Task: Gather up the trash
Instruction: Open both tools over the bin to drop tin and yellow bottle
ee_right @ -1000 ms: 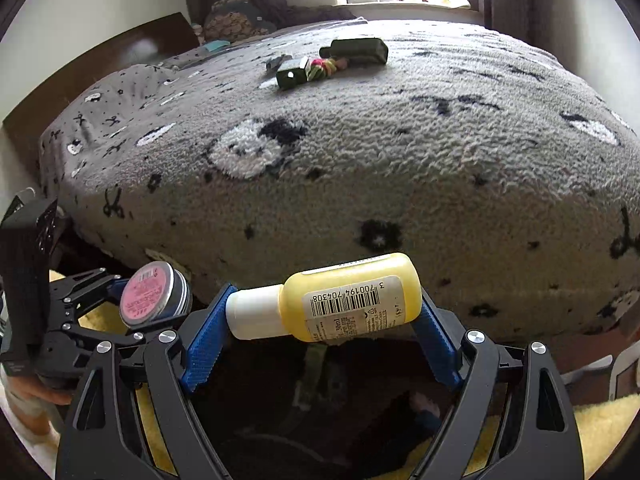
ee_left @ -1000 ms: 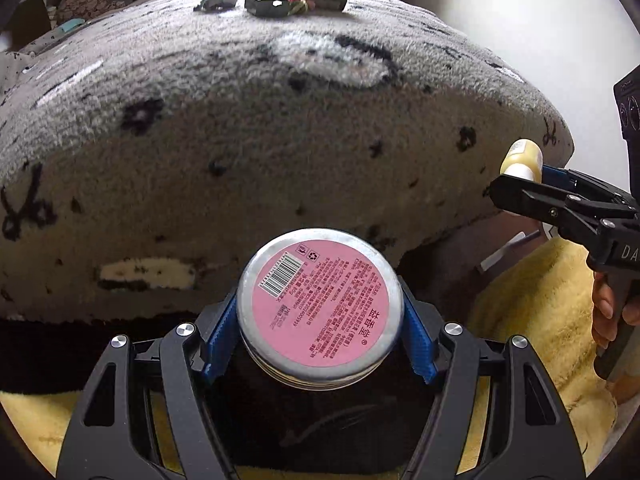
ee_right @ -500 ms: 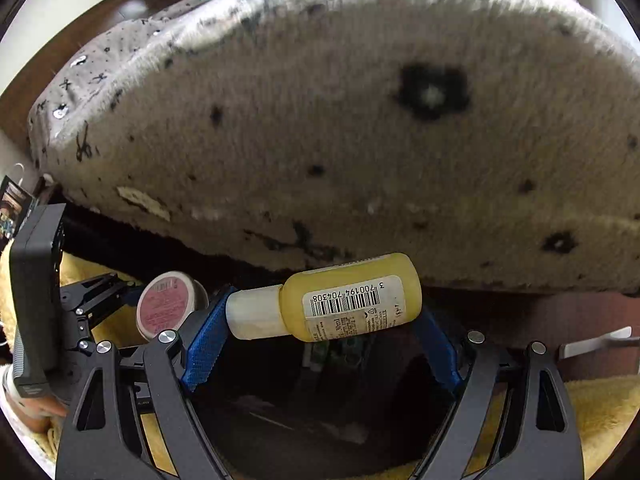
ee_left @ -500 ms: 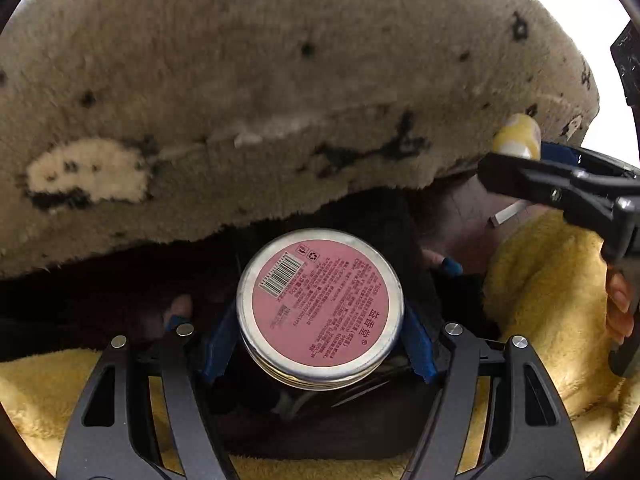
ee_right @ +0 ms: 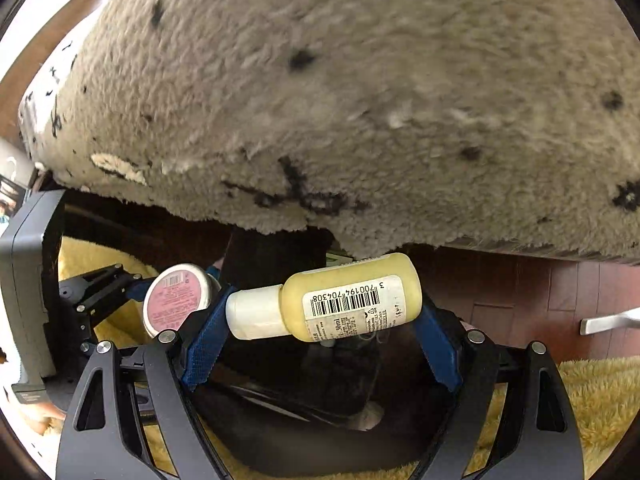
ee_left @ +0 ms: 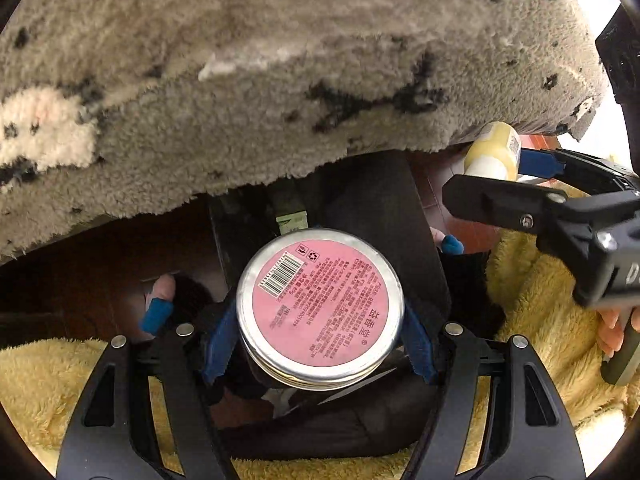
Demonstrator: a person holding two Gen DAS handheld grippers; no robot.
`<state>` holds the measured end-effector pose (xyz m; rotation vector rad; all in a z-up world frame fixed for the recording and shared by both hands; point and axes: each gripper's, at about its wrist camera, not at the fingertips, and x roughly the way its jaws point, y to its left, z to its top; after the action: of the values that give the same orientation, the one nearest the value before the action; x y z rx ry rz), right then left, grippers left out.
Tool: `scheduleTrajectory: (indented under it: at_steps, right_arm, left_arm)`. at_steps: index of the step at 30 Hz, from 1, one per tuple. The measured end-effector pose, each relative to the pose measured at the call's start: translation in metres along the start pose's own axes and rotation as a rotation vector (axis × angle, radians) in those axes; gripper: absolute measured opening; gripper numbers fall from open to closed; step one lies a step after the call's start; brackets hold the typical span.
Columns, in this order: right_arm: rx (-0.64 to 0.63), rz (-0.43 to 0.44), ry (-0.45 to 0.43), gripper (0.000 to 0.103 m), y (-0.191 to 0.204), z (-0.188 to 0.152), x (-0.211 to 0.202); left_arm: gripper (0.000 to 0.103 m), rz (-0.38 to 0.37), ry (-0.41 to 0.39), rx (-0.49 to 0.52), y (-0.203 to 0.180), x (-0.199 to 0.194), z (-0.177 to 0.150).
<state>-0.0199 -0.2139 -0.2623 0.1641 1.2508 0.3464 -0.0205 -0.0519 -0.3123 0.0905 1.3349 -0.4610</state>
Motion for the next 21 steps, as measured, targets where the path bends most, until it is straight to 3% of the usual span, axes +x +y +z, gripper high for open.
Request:
scheduleTrajectory:
  at_steps: [6,12,21]
  right_arm:
    - [-0.003,-0.004,-0.002,0.086,0.010,-0.003,0.007]
    - [-0.003,0.023,-0.003,0.093,0.008,0.006,0.008]
    - [0.036,-0.001,-0.025,0.094,-0.011,0.007,-0.003]
  left_arm:
    - [0.067,0.001,0.014,-0.020,0.002,0.006,-0.003]
    - [0.084,0.013,-0.003,-0.031,0.011,-0.003,-0.003]
    - [0.089,0.021,-0.008,-0.040,0.018,-0.008,0.000]
